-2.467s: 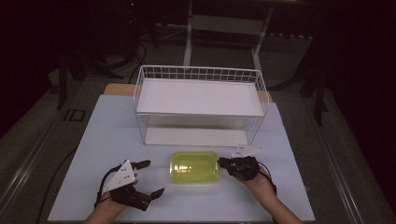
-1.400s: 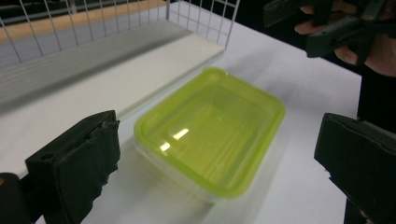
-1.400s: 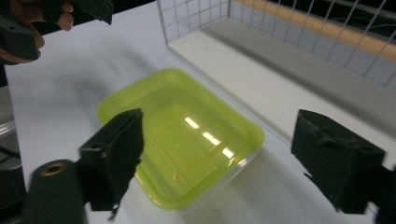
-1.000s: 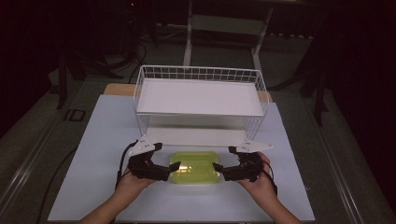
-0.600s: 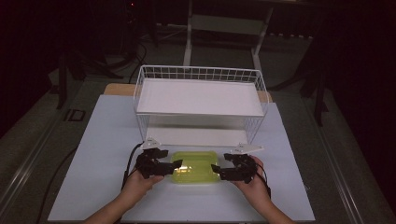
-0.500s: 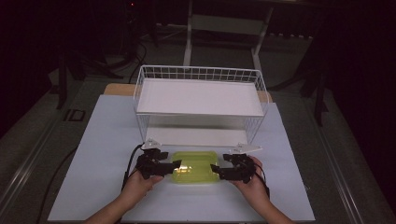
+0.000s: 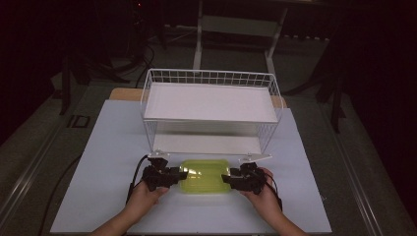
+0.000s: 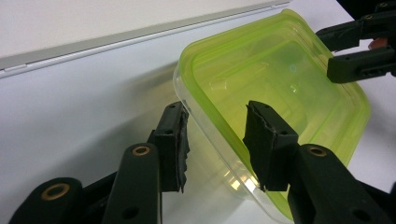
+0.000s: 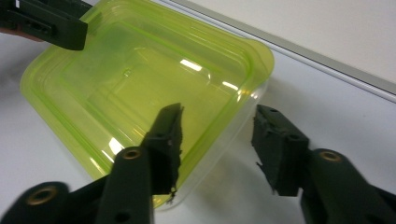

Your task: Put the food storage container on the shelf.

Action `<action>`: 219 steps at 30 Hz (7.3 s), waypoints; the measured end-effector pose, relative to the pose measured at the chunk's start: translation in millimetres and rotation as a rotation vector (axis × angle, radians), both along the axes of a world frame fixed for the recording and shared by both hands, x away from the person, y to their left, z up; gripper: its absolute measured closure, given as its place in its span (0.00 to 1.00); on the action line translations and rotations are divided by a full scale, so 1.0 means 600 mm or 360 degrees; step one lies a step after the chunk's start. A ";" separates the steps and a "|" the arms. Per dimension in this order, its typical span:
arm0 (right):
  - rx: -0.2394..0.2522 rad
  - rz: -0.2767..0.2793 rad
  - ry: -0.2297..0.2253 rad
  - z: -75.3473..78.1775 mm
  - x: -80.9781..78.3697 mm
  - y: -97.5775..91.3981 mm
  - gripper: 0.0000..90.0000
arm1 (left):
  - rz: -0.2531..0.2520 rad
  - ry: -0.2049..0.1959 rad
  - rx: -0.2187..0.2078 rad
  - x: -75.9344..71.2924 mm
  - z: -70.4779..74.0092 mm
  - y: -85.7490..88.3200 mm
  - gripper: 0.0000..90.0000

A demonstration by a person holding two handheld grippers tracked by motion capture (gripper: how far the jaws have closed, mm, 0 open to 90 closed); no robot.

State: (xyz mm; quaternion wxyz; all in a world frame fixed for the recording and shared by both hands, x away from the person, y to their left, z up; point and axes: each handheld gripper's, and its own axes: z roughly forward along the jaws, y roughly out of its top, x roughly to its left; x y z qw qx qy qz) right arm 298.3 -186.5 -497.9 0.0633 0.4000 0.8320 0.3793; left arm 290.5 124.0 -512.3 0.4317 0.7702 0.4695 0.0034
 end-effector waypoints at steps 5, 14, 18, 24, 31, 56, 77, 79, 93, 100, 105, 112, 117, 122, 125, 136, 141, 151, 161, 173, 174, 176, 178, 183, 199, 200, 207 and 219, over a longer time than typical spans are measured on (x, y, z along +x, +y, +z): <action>0.0047 -0.0039 0.0046 -0.001 0.000 -0.005 0.64 | -0.0005 -0.0022 0.0008 -0.005 0.001 0.000 0.68; 0.0037 -0.0039 0.0038 0.006 -0.010 -0.003 0.70 | -0.0015 -0.0082 0.0052 -0.021 0.010 -0.005 0.71; 0.0006 -0.0036 0.0007 0.011 -0.020 0.000 0.71 | -0.0023 -0.0090 0.0052 -0.030 0.014 -0.006 0.73; 0.0019 -0.0038 0.0021 0.015 -0.029 0.000 0.74 | -0.0043 -0.0090 0.0030 -0.038 0.016 -0.005 0.76; 0.0045 -0.0037 0.0056 0.017 -0.035 -0.003 0.77 | -0.0050 -0.0104 0.0021 -0.048 0.018 -0.005 0.79; 0.0194 -0.0118 -0.0061 0.091 -0.027 -0.018 0.88 | 0.0022 -0.0271 -0.0068 -0.024 0.093 -0.010 0.89; 0.0160 -0.0240 -0.0015 0.052 0.074 -0.018 0.87 | 0.0092 -0.0243 -0.0033 0.074 0.047 -0.026 0.89; 0.0144 -0.0244 -0.0028 0.047 0.081 -0.014 0.86 | 0.0100 -0.0241 -0.0030 0.079 0.043 -0.026 0.89; 0.0135 -0.0324 -0.0136 0.029 0.114 -0.009 0.87 | 0.0151 -0.0272 -0.0039 0.115 0.027 -0.030 0.88; 0.0132 -0.0362 -0.0180 0.028 0.122 -0.006 0.84 | 0.0178 -0.0310 -0.0073 0.123 0.022 -0.030 0.84; 0.0079 -0.0402 -0.0241 0.022 0.127 0.002 0.79 | 0.0183 -0.0369 -0.0022 0.135 0.017 -0.030 0.79; 0.0083 -0.0455 -0.0232 0.016 0.135 0.009 0.71 | 0.0204 -0.0423 -0.0012 0.144 0.008 -0.032 0.74; 0.0133 -0.0479 -0.0225 0.010 0.144 0.008 0.69 | 0.0210 -0.0429 -0.0014 0.149 0.001 -0.035 0.66; 0.0057 -0.0477 -0.0285 0.009 0.144 0.017 0.67 | 0.0172 -0.0390 -0.0081 0.162 -0.006 -0.025 0.65; 0.0018 -0.0480 -0.0318 0.009 0.145 0.022 0.68 | 0.0183 -0.0372 -0.0101 0.165 -0.007 -0.025 0.65; 0.0051 -0.0486 -0.0303 0.012 0.142 0.022 0.63 | 0.0228 -0.0421 -0.0008 0.153 0.002 -0.038 0.50; 0.0009 -0.0435 -0.0346 0.017 0.128 0.026 0.62 | 0.0176 -0.0448 0.0014 0.138 0.015 -0.037 0.50; 0.0037 -0.0379 -0.0351 0.029 0.090 0.023 0.63 | 0.0143 -0.0457 -0.0011 0.099 0.033 -0.018 0.50; 0.0067 -0.0253 -0.0315 0.033 0.039 0.040 1.00 | -0.0033 -0.0451 -0.0102 0.031 0.049 0.003 0.26; 0.0033 -0.0118 -0.0201 -0.008 0.042 0.079 1.00 | 0.0034 -0.0486 -0.0094 -0.003 0.033 0.016 0.00; 0.0024 -0.0116 -0.0199 -0.010 0.045 0.082 1.00 | 0.0043 -0.0492 -0.0088 -0.003 0.031 0.017 0.00; 0.0009 -0.0118 -0.0200 -0.015 0.054 0.087 1.00 | 0.0059 -0.0486 -0.0106 -0.002 0.027 0.019 0.00; -0.0007 -0.0123 -0.0212 -0.020 0.063 0.092 1.00 | 0.0069 -0.0492 -0.0103 -0.001 0.024 0.021 0.00; -0.0006 -0.0167 -0.0226 -0.025 0.086 0.100 1.00 | 0.0077 -0.0537 -0.0087 -0.001 0.024 0.022 0.00; -0.0018 -0.0242 -0.0278 -0.022 0.147 0.125 1.00 | 0.0080 -0.0618 -0.0051 -0.005 0.024 0.019 0.00; -0.0008 -0.0244 -0.0270 -0.022 0.149 0.125 1.00 | 0.0073 -0.0628 -0.0046 -0.006 0.023 0.018 0.00; -0.0018 -0.0291 -0.0281 -0.025 0.165 0.129 0.99 | 0.0057 -0.0616 -0.0043 -0.008 0.022 0.015 0.00; 0.0010 -0.0273 -0.0243 -0.027 0.160 0.132 0.95 | 0.0057 -0.0614 -0.0048 -0.007 0.020 0.016 0.00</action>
